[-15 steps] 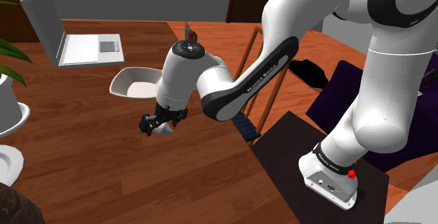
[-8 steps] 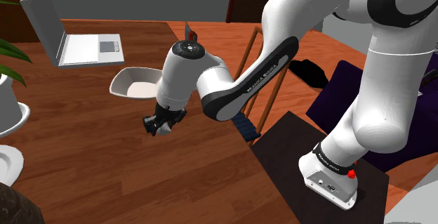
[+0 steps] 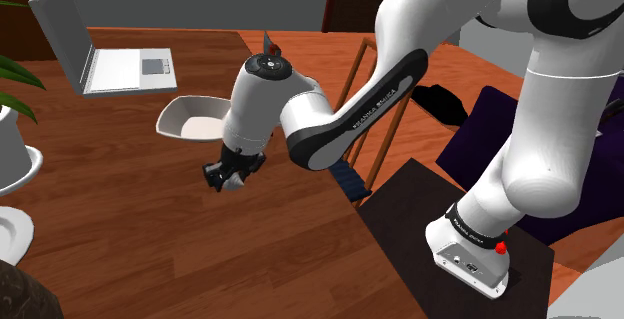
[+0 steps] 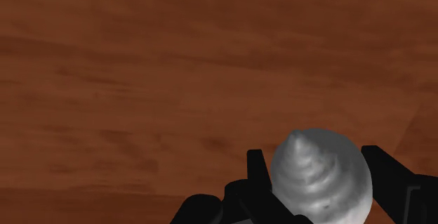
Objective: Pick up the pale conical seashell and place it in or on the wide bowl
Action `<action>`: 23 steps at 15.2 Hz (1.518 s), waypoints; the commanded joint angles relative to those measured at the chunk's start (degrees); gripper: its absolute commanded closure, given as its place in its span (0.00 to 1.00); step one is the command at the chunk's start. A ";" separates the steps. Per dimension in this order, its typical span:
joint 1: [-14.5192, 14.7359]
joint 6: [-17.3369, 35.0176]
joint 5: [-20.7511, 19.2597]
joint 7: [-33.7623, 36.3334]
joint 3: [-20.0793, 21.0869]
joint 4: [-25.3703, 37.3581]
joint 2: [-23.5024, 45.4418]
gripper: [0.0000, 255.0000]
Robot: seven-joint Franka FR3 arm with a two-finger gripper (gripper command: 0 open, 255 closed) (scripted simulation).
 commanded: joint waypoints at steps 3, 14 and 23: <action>-1.48 -1.87 2.87 -2.18 1.95 -0.06 -2.29 1.00; -4.97 -7.81 11.12 -8.39 6.44 1.12 -8.51 1.00; -6.70 -12.54 15.24 -12.65 7.70 4.47 -10.76 1.00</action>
